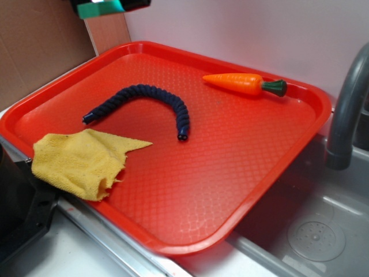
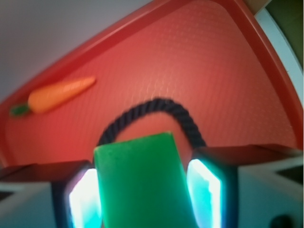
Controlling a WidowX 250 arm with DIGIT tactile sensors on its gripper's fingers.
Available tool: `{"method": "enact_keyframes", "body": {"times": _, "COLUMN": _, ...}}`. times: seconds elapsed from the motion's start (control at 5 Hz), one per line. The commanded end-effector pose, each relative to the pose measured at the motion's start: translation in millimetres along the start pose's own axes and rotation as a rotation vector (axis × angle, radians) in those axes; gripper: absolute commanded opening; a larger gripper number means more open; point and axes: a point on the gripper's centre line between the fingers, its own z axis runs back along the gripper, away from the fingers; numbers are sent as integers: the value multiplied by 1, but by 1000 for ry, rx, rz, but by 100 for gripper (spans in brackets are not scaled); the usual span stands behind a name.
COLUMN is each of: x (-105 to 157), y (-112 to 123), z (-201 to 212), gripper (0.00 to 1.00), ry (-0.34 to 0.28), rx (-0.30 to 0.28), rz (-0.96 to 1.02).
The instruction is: Grab the green block.
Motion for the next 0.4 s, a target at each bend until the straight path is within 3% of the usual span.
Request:
{"method": "enact_keyframes", "body": {"times": 0.0, "x": -51, "y": 18, "z": 21, "gripper": 0, "ry": -58, "rx": -24, "rz": -181}}
{"method": "enact_keyframes", "body": {"times": 0.2, "x": -63, "y": 25, "z": 10, "gripper": 0, "ry": -55, "rx": -6, "rz": -145}}
